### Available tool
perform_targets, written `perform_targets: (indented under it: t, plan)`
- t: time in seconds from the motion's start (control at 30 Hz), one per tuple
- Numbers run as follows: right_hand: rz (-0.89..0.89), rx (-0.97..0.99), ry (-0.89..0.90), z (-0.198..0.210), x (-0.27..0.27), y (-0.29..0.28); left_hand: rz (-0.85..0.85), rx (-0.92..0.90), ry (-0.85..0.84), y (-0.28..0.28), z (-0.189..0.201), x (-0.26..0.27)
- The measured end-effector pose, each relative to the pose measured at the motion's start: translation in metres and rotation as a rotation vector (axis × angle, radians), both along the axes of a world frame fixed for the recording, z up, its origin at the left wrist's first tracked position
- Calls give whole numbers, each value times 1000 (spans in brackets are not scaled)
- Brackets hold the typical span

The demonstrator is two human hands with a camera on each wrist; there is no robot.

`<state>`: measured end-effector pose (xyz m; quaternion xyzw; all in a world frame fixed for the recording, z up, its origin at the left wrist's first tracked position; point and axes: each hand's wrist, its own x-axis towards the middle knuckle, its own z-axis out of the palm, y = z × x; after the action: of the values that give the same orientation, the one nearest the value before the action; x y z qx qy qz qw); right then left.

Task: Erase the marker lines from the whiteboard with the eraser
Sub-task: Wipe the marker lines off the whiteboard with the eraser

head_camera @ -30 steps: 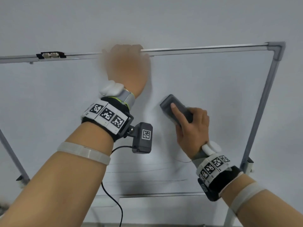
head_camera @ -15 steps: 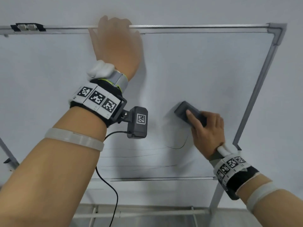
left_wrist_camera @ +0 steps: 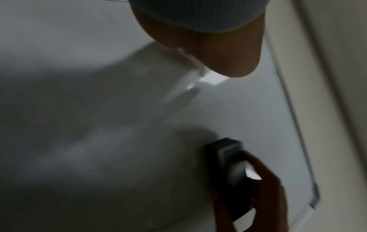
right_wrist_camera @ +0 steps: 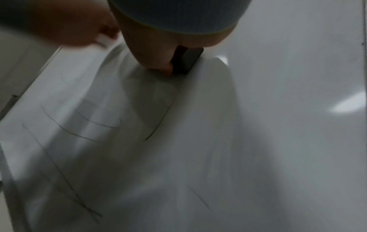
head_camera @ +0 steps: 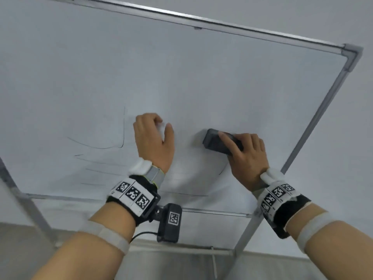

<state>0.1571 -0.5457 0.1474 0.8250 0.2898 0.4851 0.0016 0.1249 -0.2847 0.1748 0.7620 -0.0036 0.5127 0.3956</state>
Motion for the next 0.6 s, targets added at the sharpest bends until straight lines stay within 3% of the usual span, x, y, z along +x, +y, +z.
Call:
perform_targets:
  t: [0.1,0.2,0.3,0.37,0.5,0.53,0.6]
  plan:
    - [31,-205,54,-27,0,-6,37,-428,194,2,-71,-11]
    - [70,-575,219,-65,-2,-22,81,-914,564,-2,-134,-12]
    - [142,-732,273,-77,7,-38,56,-1294,813,-35,-182,-8]
    - [226,-696,206,-67,20,-41,-12,-1484,816,-68,-204,-6]
    - [338,-294,-51,-30,44,-29,-107,-1725,731,-123,-225,4]
    - [367,-269,-71,-30,48,-29,-155,-1795,672,-136,-227,7]
    - [438,-431,-68,-50,52,-33,-292,-1910,529,-154,-231,15]
